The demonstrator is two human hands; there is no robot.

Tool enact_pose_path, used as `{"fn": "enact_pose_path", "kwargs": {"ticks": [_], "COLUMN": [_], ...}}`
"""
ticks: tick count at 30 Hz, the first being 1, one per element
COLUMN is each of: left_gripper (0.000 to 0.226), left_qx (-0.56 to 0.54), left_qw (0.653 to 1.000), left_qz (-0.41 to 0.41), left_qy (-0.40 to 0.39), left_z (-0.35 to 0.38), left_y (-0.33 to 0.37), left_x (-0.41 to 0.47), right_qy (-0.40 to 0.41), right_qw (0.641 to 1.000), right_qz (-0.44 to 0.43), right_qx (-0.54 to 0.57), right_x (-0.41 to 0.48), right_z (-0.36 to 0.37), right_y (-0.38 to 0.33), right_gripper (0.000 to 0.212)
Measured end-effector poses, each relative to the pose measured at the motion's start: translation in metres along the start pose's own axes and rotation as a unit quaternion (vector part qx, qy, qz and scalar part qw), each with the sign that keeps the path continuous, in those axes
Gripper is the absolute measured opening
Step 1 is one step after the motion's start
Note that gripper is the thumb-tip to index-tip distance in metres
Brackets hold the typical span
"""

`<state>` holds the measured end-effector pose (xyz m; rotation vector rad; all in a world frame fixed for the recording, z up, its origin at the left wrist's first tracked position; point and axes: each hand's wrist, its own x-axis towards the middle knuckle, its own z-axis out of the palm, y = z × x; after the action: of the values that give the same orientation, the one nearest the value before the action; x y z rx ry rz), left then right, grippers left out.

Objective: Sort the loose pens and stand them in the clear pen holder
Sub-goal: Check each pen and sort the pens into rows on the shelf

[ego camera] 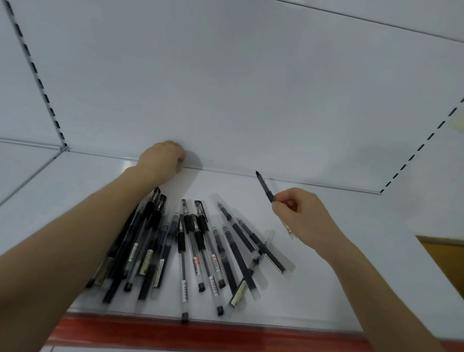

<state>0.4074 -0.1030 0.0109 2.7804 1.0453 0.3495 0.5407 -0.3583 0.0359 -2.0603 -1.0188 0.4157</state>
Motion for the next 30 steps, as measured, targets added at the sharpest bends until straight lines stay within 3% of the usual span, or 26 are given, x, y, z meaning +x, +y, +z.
{"fn": "enact_pose_path", "kwargs": {"ticks": [7,17,21,23,26,30], "left_gripper": [0.022,0.02,0.016,0.011,0.016,0.012], "left_qx": [0.018,-0.007,-0.162,-0.32,-0.57,-0.701], "left_qw": [0.999,0.999,0.986,0.944,0.819,0.709], "left_qz": [-0.024,-0.022,-0.01,-0.015,-0.015,-0.034], "left_qy": [0.019,-0.033,0.044,0.077,0.068,0.066], "left_z": [0.005,-0.007,-0.023,-0.038,-0.06,-0.075], "left_y": [-0.003,-0.001,0.016,0.031,0.05,0.067], "left_x": [-0.003,-0.011,-0.027,-0.043,-0.073,-0.098], "right_qy": [-0.004,-0.007,0.002,0.016,0.03,0.02], "right_qw": [1.0,1.0,0.999,0.997,0.988,0.974], "right_qz": [0.0,0.008,0.002,-0.015,-0.045,-0.102], "right_qx": [-0.002,0.001,0.045,0.072,0.141,0.201], "right_x": [-0.003,-0.006,-0.01,-0.016,-0.028,-0.049], "right_z": [0.001,0.007,0.007,0.005,0.002,0.003], "right_y": [-0.002,-0.007,-0.014,-0.021,-0.035,-0.058], "right_gripper": [0.007,0.01,0.006,0.011,0.016,0.011]}}
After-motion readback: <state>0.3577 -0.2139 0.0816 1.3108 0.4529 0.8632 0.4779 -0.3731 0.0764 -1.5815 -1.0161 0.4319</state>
